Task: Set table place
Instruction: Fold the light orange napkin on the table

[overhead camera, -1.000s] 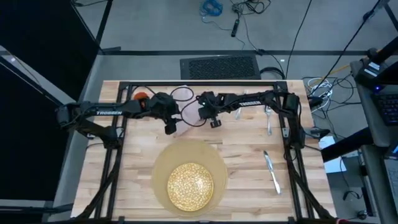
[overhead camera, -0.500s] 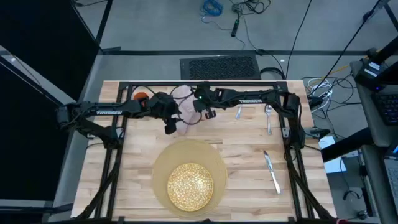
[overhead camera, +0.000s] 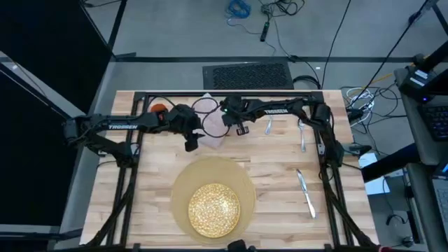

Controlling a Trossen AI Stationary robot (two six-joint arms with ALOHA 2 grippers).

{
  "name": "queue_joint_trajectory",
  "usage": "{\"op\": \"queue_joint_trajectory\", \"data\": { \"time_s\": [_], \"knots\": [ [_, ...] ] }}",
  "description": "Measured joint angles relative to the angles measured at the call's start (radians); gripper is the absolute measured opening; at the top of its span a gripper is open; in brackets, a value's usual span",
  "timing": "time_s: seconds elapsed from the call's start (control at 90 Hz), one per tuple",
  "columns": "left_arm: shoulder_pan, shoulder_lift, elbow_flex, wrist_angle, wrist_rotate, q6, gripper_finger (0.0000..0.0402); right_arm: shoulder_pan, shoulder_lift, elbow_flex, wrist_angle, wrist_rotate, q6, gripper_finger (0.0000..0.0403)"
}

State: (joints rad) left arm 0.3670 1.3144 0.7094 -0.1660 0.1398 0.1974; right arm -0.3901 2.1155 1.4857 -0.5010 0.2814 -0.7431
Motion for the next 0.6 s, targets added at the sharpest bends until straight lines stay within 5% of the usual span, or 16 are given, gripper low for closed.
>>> {"op": "queue_joint_trajectory", "data": {
  "time_s": [0.6],
  "knots": [
    [0.0, 0.0, 0.0, -0.011, -0.115, -0.008, 0.0154, 0.037, -0.018, 0.002, -0.042, 0.278, 0.067, 0.0193]
  ]
}}
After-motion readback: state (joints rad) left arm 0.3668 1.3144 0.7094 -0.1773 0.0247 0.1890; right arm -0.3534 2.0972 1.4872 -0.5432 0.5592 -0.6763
